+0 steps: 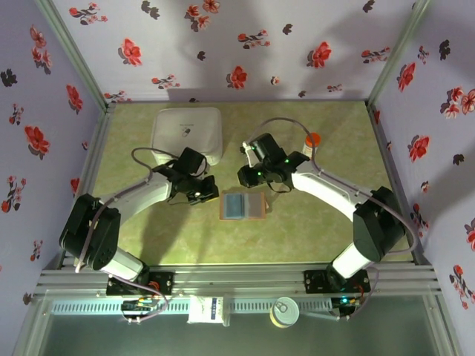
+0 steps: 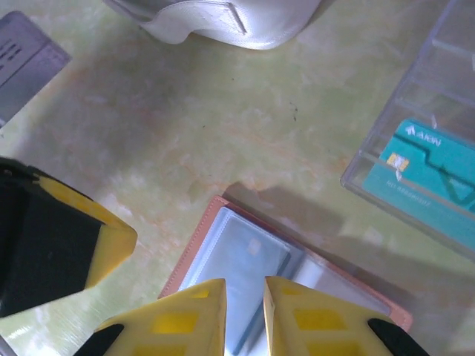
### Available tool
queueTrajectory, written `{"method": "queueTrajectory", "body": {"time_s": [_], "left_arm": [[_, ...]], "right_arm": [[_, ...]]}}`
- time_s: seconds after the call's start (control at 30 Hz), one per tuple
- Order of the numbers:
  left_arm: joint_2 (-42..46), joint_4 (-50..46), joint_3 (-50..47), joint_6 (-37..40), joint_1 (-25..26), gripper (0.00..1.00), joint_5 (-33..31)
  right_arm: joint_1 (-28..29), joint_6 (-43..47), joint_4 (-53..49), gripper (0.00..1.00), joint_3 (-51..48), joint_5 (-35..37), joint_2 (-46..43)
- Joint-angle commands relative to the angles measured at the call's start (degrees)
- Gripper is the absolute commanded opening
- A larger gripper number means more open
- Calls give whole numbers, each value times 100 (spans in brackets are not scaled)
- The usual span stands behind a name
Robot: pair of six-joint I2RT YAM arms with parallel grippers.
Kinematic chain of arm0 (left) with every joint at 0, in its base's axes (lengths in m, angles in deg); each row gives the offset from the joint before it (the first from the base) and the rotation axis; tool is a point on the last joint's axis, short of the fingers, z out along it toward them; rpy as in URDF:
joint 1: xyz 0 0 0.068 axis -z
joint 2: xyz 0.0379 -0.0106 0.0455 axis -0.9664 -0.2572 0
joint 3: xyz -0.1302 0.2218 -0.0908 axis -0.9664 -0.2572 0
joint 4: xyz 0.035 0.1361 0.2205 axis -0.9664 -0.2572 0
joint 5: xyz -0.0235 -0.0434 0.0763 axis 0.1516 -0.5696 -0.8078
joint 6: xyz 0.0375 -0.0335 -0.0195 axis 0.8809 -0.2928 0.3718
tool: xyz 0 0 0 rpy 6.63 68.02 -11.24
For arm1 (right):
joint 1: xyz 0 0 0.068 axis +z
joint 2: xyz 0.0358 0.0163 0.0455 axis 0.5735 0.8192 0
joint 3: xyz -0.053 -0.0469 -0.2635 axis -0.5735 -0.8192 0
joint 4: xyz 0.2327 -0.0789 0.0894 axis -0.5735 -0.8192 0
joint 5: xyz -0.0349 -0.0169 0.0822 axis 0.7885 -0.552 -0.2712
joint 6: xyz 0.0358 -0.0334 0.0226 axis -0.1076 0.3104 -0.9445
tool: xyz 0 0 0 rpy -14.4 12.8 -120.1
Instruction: Take the credit cards out of the card holder
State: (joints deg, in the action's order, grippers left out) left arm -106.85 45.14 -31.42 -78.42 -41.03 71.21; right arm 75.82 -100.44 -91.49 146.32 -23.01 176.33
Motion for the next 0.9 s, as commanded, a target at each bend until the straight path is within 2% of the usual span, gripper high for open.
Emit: {"method": "queueTrajectory", "body": {"time_s": [0.0, 0.27, 0.53, 0.67, 0.87], "left_arm": [[-130, 59, 44, -52, 72, 5, -71], [-442, 58, 236, 32, 180, 5, -148], [-469, 133, 100, 30, 196, 5, -164], [-573, 231, 61, 21, 223, 4, -115], [-788, 550, 52, -108, 309, 4, 139]], "right_arm": [[40, -1196, 569, 22, -369, -118, -220], [110, -2442, 1243, 22, -1103, -351, -421], [275, -3518, 2191, 21, -1578, -1008, -45], [321, -3634, 2285, 21, -1609, -1022, 180], [319, -3426, 1739, 23, -1484, -808, 327]]}}
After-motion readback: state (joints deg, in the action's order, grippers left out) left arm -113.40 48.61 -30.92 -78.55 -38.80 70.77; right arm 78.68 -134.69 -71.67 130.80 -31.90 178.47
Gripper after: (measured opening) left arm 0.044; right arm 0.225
